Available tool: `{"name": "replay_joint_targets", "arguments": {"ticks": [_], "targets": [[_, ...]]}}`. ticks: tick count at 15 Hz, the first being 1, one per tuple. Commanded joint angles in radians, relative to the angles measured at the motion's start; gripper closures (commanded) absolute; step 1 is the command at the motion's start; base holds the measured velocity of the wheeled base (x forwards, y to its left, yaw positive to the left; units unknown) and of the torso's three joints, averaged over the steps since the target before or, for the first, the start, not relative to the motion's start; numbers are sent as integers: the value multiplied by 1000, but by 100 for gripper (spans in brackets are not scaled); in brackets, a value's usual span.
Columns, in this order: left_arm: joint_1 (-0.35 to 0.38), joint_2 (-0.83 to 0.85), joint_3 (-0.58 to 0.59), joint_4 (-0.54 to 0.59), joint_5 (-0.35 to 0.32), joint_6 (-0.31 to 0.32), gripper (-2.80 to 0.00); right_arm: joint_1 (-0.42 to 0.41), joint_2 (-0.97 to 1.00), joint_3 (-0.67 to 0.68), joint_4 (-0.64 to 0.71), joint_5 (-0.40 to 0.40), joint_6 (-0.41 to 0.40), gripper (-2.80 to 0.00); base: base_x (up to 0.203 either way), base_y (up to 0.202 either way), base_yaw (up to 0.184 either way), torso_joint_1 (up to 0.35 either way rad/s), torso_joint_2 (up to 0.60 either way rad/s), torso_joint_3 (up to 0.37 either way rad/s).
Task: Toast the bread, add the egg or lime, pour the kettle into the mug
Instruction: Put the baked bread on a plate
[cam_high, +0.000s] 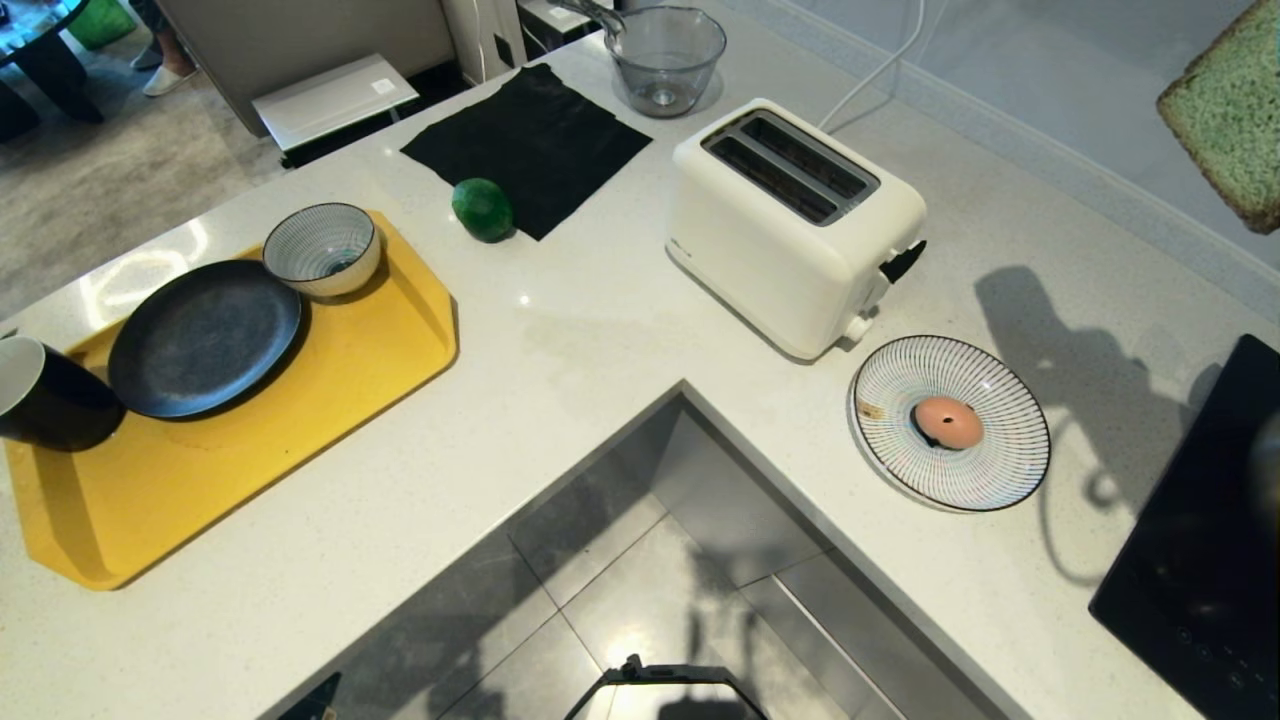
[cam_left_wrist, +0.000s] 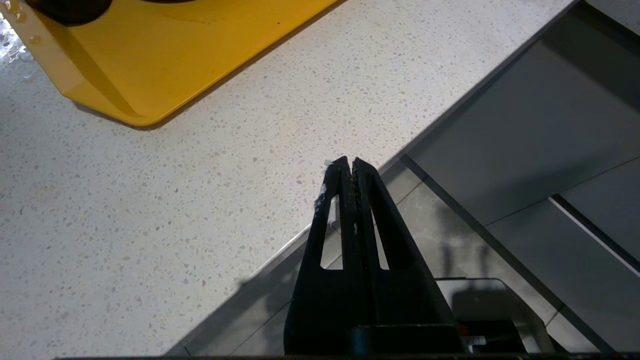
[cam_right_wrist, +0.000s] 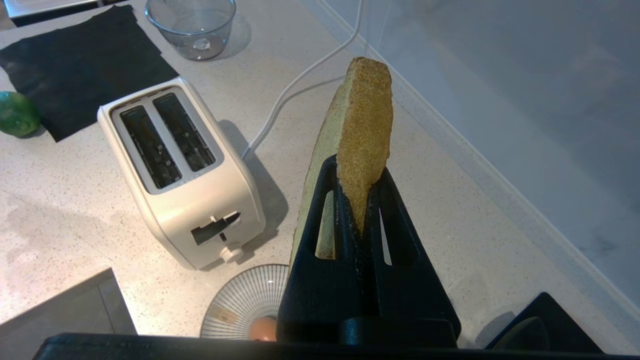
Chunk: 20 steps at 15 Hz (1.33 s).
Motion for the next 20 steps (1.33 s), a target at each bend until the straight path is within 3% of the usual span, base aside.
{"name": "replay_joint_targets", "arguments": {"ticks": [1, 20], "targets": [[0, -1, 15, -1, 0, 0, 0, 1, 2, 0, -1, -2, -2, 0, 0, 0, 0, 0, 0, 0], [0, -1, 15, -1, 0, 0, 0, 1, -10, 6, -1, 1, -2, 0, 0, 0, 4, 0, 0, 0]]}}
